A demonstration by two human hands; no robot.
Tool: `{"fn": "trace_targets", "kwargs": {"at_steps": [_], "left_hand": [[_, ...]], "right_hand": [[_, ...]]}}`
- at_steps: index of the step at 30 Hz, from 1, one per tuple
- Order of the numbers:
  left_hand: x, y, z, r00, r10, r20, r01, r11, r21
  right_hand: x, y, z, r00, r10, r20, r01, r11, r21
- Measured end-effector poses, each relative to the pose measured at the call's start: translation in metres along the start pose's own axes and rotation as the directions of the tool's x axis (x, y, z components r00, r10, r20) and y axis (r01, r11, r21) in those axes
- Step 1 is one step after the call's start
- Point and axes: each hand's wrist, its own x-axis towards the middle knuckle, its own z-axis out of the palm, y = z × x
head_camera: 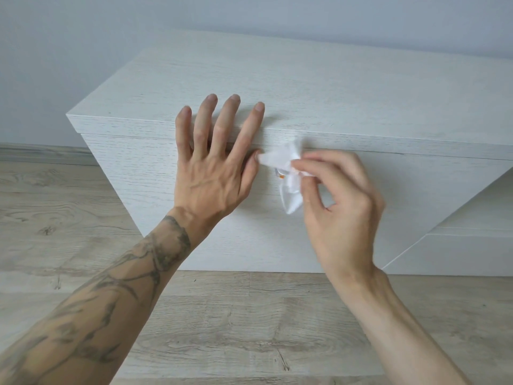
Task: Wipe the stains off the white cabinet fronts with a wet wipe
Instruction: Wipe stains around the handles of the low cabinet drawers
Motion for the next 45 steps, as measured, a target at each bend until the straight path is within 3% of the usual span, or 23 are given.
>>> {"fn": "trace_targets", "kwargs": {"at_steps": [4,11,18,32,45], "left_hand": [[0.000,0.001,0.000,1.000,0.003,-0.006,-0.003,1.000,0.015],[0.000,0.003,0.001,1.000,-0.001,-0.023,0.001,1.000,0.009],[0.000,0.000,0.002,1.000,-0.006,-0.026,0.006,1.000,0.006],[0.000,0.002,0.001,1.000,-0.019,-0.024,0.019,1.000,0.002],[-0.001,0.000,0.002,1.000,-0.004,-0.026,0.003,1.000,-0.015]], "right_hand": [[-0.007,0.004,0.011,0.986,-0.133,0.102,0.139,0.989,-0.051],[0.009,0.009,0.026,0.960,-0.256,0.112,0.261,0.965,-0.038],[-0.003,0.008,0.022,0.983,-0.178,0.033,0.181,0.979,-0.098],[0.005,0.002,0.037,0.996,-0.088,0.029,0.091,0.986,-0.140],[-0.003,0.009,0.021,0.989,-0.150,0.014,0.151,0.984,-0.097]]}}
